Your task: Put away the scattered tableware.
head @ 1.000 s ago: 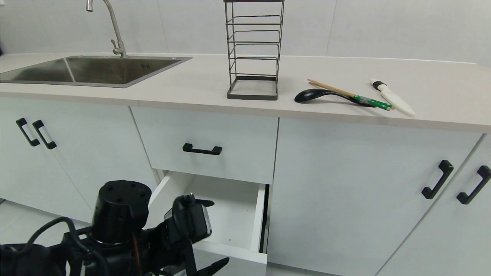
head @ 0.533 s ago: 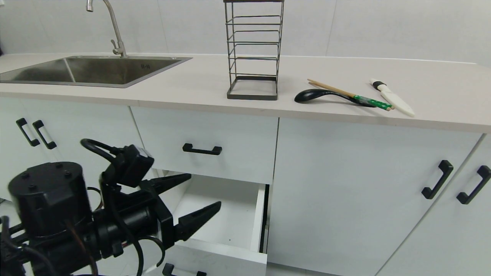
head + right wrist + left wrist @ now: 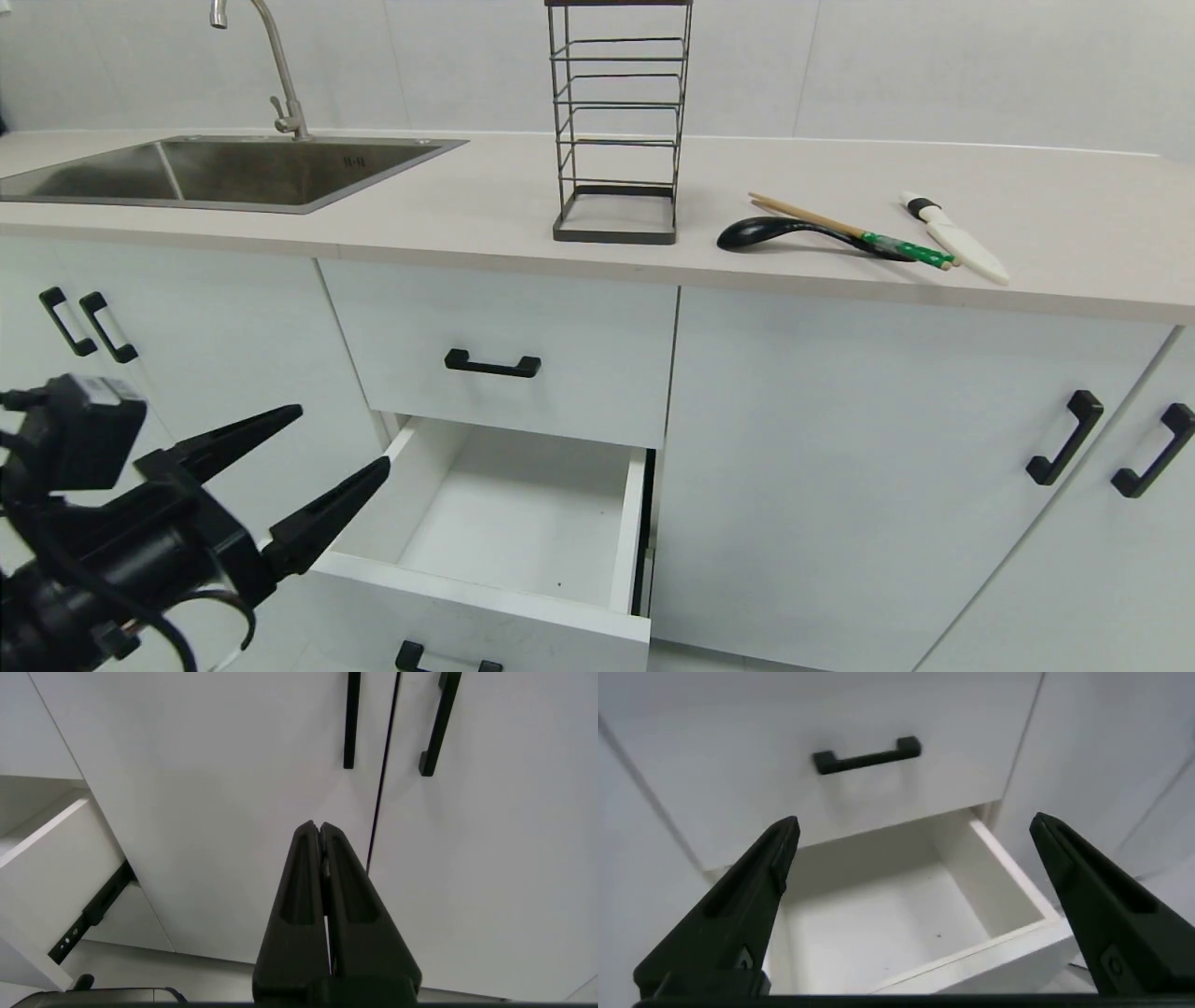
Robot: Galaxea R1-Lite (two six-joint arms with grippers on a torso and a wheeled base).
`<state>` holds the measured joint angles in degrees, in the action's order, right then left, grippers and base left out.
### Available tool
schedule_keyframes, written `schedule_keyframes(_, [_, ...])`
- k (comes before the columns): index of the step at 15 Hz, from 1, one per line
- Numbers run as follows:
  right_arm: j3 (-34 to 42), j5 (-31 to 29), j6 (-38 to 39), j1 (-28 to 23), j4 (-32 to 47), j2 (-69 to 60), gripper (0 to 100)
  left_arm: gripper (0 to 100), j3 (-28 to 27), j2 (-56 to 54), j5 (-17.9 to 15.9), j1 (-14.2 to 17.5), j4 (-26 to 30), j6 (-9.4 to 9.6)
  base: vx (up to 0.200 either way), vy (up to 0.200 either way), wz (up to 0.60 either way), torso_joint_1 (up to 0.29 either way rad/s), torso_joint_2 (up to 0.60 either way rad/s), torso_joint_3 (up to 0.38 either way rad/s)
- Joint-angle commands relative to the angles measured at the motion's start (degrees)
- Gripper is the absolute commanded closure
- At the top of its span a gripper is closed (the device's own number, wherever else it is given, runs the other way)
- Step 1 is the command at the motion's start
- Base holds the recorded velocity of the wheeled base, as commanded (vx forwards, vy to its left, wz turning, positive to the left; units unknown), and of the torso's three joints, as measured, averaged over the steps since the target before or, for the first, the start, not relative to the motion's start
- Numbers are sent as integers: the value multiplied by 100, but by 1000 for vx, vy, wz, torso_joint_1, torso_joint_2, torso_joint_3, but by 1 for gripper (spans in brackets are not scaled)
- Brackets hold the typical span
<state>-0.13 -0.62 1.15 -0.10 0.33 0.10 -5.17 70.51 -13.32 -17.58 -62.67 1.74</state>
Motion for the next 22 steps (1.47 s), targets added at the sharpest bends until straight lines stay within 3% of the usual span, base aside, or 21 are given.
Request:
schedule_keyframes(1, [-4, 1, 0, 1, 2, 8, 100, 0, 315, -749, 5, 404, 229, 230, 0, 0, 0, 0, 0, 0])
schedule_keyframes(3, [-4, 1, 0, 1, 2, 8, 100, 0, 253, -890, -21, 782, 396, 494, 0, 0, 0, 0, 0, 0])
schedule_keyframes(7, [-4, 1, 0, 1, 2, 8, 100, 0, 517, -1716, -12, 1143, 730, 511, 0, 0, 0, 0, 0, 0])
schedule_keyframes(11, [-4, 1, 0, 1, 2, 8, 100, 0, 464, -4195, -4, 1354, 2681, 520, 0, 0, 0, 0, 0, 0])
schedule_keyframes(13, [-4, 1, 0, 1, 2, 8, 100, 0, 77, -5065, 14, 1547, 3657, 458, 0, 0, 0, 0, 0, 0])
schedule_keyframes(15, [5, 1, 0, 1, 2, 8, 100, 0, -2, -5601, -21, 1881, 4017, 265, 0, 0, 0, 0, 0, 0])
schedule_keyframes(16, [5, 1, 0, 1, 2, 8, 100, 0, 51, -5891, -39, 1846, 4158, 160, 0, 0, 0, 0, 0, 0])
schedule_keyframes(18, [-4, 1, 0, 1, 2, 8, 100, 0, 113, -6093, -83, 1828, 4334, 160, 0, 0, 0, 0, 0, 0])
schedule_keyframes(20, [-4, 1, 0, 1, 2, 8, 100, 0, 508, -6594, -250, 1872, 4430, 133, 0, 0, 0, 0, 0, 0])
schedule_keyframes(22, [-4, 1, 0, 1, 2, 8, 100, 0, 508, -7051, -179, 1767, 5256, 160, 0, 0, 0, 0, 0, 0])
